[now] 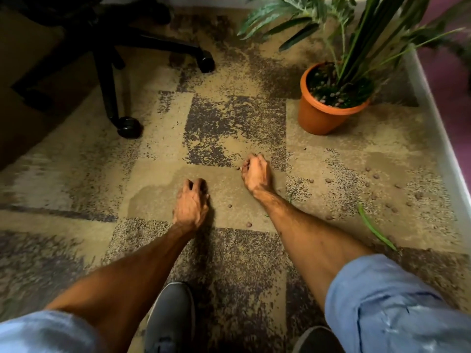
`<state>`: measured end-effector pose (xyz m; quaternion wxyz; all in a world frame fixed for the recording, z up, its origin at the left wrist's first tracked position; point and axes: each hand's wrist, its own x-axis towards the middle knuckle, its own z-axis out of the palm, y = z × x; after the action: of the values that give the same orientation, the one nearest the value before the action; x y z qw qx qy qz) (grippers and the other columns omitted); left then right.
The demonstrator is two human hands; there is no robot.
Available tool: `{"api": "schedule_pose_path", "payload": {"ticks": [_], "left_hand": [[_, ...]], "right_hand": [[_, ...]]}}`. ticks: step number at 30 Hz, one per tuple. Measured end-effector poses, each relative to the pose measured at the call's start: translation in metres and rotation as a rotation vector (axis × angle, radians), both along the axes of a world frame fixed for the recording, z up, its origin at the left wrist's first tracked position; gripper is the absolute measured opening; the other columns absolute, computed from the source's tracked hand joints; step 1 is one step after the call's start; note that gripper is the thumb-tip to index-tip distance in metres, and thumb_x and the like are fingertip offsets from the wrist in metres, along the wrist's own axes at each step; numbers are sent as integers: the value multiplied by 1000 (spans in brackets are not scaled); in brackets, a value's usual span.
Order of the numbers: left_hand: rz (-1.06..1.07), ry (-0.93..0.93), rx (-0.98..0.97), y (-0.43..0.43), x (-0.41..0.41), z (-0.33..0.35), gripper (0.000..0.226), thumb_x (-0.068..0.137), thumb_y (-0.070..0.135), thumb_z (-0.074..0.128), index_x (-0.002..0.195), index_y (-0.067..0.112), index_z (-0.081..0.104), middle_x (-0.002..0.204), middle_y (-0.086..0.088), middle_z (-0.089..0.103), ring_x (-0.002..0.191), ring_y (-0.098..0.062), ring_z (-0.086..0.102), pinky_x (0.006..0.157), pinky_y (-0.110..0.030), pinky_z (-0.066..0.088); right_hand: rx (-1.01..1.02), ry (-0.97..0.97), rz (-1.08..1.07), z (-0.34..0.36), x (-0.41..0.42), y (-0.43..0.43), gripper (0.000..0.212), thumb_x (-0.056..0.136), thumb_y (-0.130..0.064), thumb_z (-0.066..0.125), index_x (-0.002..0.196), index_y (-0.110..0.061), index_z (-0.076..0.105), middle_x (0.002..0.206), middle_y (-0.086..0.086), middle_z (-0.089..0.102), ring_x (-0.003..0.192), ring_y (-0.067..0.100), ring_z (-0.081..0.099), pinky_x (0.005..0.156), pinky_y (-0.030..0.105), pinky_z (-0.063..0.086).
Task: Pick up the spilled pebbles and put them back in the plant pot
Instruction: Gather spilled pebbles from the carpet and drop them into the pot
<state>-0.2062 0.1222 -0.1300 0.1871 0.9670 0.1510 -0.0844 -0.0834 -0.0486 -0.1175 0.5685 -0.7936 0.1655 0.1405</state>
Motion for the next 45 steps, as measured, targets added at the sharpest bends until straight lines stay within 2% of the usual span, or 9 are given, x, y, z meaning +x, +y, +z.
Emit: {"api": "schedule_pose_path", "payload": {"ticks": [3, 6, 10, 25, 30, 32, 35, 39, 45], "left_hand": [[0, -36, -17, 3, 0, -2, 58, 102, 29, 63, 151, 9, 40, 139, -16, 47, 112, -31, 63, 96, -44, 60], [23, -48, -35, 5, 5, -3, 57, 104, 35, 58, 152, 8, 40, 143, -16, 49, 116, -30, 62, 99, -45, 59], [-18, -40, -33, 5, 15, -4, 50, 106, 35, 54, 149, 10, 43, 139, -13, 52, 114, -28, 62, 99, -45, 59], [212, 24, -142, -7, 50, 15, 18, 95, 13, 69, 113, 12, 65, 112, -7, 68, 99, -26, 71, 84, -34, 62], [690, 9, -786, -21, 68, 24, 6, 99, 9, 67, 102, 13, 70, 101, -8, 75, 89, -20, 73, 80, -34, 66], [886, 43, -1276, -32, 73, 35, 10, 101, 6, 65, 93, 12, 69, 88, -8, 72, 66, -13, 71, 61, -26, 65], [944, 85, -1679, -42, 79, 45, 14, 105, 8, 59, 98, 6, 71, 91, -10, 69, 71, -12, 69, 71, -24, 63], [882, 146, -1855, -63, 92, 57, 26, 111, 11, 43, 108, 2, 68, 102, -17, 70, 88, -18, 66, 79, -31, 57], [687, 241, -1670, -113, 127, 66, 25, 107, -1, 43, 115, 1, 67, 105, -13, 67, 85, -12, 63, 91, -20, 55]], "right_hand": [[-104, -108, 41, -7, 4, 10, 41, 104, -23, 53, 143, -12, 56, 74, -2, 57, 62, 13, 52, 46, 22, 38], [-96, -111, 114, -7, 7, 13, 30, 105, -27, 52, 131, -17, 63, 84, 4, 60, 71, 20, 56, 48, 24, 41], [-483, -274, 538, -5, 18, 7, 33, 108, -15, 44, 137, -8, 60, 123, 14, 61, 105, 28, 64, 88, 29, 55], [-899, -424, 766, 0, 21, 9, 22, 96, 6, 59, 116, 0, 66, 122, 18, 63, 97, 26, 68, 85, 32, 60], [-572, -159, 514, 5, 25, -1, 20, 100, -8, 59, 116, 0, 68, 116, 13, 68, 105, 26, 66, 98, 39, 57], [-91, 150, 238, 14, 26, -6, 21, 97, -1, 65, 114, 7, 72, 120, 19, 73, 101, 27, 72, 95, 40, 61], [519, 373, 29, 27, 17, -16, 16, 92, 12, 65, 107, 13, 71, 114, 24, 73, 101, 29, 74, 84, 28, 65], [745, 410, -91, 40, 16, -26, 23, 94, 9, 46, 86, -3, 64, 92, 12, 67, 82, 17, 61, 76, 22, 55], [481, 276, -52, 57, 34, -58, 28, 91, 15, 49, 103, 11, 74, 97, 19, 73, 78, 19, 67, 73, 22, 55]]}}
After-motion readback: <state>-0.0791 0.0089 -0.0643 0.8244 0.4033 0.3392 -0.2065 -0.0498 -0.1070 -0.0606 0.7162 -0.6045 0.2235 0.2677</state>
